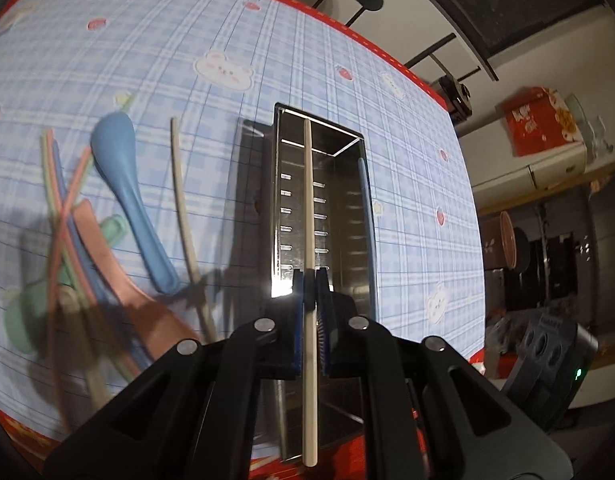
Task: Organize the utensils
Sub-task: 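Carry both chopsticks over the steel tray and lower them inside, then open both tools to release the chopsticks into the tray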
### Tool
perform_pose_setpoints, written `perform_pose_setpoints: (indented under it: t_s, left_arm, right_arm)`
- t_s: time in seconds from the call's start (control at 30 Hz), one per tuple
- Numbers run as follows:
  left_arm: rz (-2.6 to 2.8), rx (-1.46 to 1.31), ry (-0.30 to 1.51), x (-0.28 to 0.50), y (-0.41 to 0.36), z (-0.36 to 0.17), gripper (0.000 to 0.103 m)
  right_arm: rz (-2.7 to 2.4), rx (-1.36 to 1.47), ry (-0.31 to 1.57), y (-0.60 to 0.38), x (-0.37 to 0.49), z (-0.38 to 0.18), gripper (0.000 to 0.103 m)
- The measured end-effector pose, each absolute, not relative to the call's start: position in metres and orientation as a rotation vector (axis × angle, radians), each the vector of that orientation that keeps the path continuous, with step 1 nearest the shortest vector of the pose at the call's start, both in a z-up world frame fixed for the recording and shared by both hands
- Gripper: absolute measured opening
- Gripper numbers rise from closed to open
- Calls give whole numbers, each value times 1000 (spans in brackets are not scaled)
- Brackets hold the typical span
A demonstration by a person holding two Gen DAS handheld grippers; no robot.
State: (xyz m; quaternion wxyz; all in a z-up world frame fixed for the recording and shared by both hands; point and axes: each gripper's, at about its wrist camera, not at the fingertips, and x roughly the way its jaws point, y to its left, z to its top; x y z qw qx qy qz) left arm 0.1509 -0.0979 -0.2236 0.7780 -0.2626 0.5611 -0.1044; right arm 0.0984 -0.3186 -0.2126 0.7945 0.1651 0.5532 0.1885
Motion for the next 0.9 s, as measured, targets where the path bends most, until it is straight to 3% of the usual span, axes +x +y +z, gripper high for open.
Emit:
perform_pose_setpoints:
  t_s: [0.63, 0.7, 0.73, 0.9]
  left_arm:
    - [-226, -609, 1259, 167, -111, -243, 10]
    - [-239, -591, 1256, 170, -112, -240, 16]
    - [-245, -593, 1250, 171, -111, -238, 23]
    - [-243, -533, 1168, 170, -96, -212, 48]
  right_arm:
    - [389, 322, 1225, -313, 109, -215, 8]
    - [391, 314, 1223, -311, 110, -212, 10]
    - [393, 312, 1220, -310, 111, -210, 12]
    - [382, 262, 1128, -310, 107, -184, 66]
